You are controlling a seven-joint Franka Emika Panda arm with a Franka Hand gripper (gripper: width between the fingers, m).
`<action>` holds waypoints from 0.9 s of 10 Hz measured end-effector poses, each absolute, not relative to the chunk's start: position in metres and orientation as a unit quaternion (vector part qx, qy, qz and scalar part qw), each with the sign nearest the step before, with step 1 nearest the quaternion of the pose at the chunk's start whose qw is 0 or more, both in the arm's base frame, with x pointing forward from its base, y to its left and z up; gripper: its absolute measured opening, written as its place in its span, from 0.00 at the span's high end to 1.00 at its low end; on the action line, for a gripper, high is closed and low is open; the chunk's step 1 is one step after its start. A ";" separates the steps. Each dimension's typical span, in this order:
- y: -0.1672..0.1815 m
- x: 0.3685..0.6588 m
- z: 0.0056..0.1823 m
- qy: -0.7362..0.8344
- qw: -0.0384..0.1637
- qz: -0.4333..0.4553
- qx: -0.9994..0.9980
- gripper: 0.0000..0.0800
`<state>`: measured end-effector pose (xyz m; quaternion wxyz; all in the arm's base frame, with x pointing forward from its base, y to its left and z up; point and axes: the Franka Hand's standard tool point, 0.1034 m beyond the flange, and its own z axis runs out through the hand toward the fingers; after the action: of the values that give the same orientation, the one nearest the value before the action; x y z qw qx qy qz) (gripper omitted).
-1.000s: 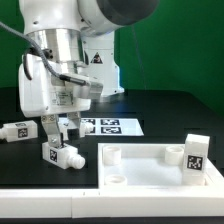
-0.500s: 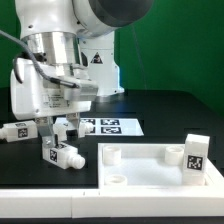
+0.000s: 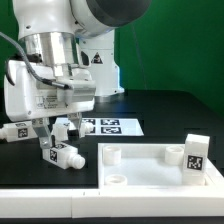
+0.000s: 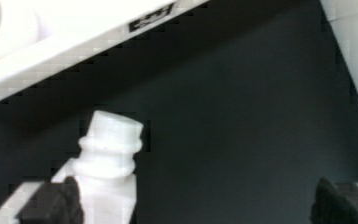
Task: Assemble square table
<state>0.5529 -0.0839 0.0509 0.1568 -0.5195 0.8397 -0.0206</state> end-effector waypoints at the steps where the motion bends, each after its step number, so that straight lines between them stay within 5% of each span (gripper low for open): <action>1: -0.084 0.553 0.050 0.840 0.156 -0.021 -0.519 0.19; 9: -0.097 0.531 0.046 0.902 0.174 -0.038 -0.394 0.19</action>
Offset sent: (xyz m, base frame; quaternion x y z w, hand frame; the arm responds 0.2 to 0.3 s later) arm -0.0187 -0.0084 0.0008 0.0135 -0.0385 0.1862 0.9817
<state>0.5307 -0.0969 0.0462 0.1739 -0.3943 0.9016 -0.0381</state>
